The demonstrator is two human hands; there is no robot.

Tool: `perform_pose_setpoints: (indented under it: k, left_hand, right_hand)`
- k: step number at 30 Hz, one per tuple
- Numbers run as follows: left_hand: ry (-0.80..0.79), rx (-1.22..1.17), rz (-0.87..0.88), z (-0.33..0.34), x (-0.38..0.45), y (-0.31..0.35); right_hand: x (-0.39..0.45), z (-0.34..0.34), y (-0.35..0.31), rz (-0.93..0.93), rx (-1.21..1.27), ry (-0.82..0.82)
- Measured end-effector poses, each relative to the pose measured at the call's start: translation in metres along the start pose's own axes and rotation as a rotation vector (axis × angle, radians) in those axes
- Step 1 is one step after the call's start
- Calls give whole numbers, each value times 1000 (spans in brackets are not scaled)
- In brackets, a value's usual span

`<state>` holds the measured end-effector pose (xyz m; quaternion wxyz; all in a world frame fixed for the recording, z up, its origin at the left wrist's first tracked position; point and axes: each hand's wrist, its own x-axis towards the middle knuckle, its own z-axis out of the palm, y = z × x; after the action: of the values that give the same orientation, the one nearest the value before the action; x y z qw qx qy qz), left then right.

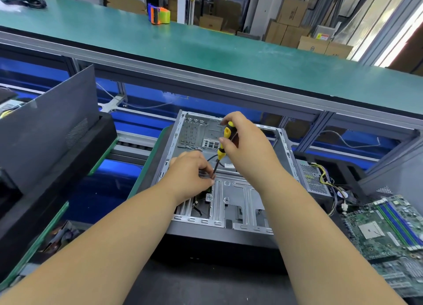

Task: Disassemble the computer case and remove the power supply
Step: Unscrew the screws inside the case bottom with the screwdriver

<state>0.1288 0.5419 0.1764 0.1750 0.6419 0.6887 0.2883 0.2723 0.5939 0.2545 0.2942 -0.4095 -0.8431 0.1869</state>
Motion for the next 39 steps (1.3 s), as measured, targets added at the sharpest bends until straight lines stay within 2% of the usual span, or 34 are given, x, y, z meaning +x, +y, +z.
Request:
perform_pose_setpoints:
  k: [3,9,19,24,35,39]
  left_hand:
    - [13,-37,-6,1,0,-1]
    - [11,-46,-10,-1,0,-1]
    - [10,-20,0,0,2,-2]
    - [8,-43,9,1,2,-3]
    - [17,-92,4,1,2,-3]
    - [0,-68,6,1,2,-3]
  right_hand:
    - [3,3,-2,-27,1,7]
    - [3,20,-5,-3,123,181]
    - [-12,27,-2,56,501,193]
    - [-10,33,0,21,436,265]
    - [-19,39,-2,-73,330,266]
    - [-19,40,-3,-97,220,381]
